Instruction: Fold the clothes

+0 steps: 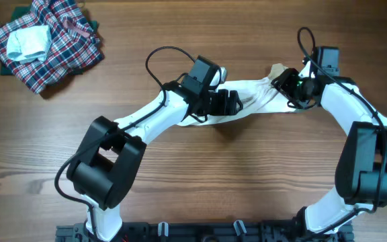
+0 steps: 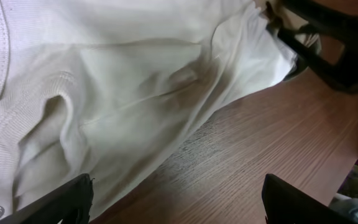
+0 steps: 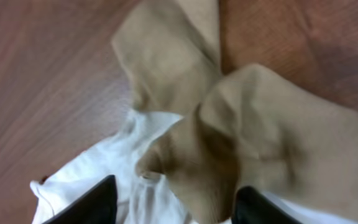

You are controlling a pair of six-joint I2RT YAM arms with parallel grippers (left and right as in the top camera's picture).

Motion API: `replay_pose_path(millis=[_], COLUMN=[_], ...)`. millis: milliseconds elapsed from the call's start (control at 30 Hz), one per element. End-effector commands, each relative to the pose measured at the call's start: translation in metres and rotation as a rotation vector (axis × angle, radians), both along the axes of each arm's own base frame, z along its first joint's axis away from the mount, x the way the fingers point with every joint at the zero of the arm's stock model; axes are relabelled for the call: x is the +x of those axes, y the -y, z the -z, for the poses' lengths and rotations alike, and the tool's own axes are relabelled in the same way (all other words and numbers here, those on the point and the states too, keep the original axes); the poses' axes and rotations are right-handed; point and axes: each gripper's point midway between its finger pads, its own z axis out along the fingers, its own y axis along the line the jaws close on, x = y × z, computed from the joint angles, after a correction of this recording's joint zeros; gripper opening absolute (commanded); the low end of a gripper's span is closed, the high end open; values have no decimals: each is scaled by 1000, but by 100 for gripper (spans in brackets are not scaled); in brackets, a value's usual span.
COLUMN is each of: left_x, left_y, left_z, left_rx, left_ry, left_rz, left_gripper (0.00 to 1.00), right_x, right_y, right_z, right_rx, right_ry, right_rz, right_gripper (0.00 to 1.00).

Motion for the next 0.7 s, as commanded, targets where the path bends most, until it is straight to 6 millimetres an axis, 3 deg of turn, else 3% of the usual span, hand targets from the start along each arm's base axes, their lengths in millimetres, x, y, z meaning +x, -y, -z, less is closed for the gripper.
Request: replay_pose_path(millis=[0, 100, 300, 667], left_x=[0, 0, -1, -2], left_y=[-4, -4, -8, -9], left_z=[9, 10, 13, 14], left_rx=[21, 24, 46, 51], left_ry=[-9, -8, -13, -21], left_rz=[-8, -5, -14, -14], left_gripper=[87, 87, 87, 87], right_x=[2, 7, 17, 46], right_y=[-6, -7, -6, 4], right_z=[4, 1, -4, -11], right_rx=[41, 55, 50, -23], right_ry=[2, 24, 72, 194], right_rz=[1, 16, 15, 36], right_gripper=[33, 15, 6, 5])
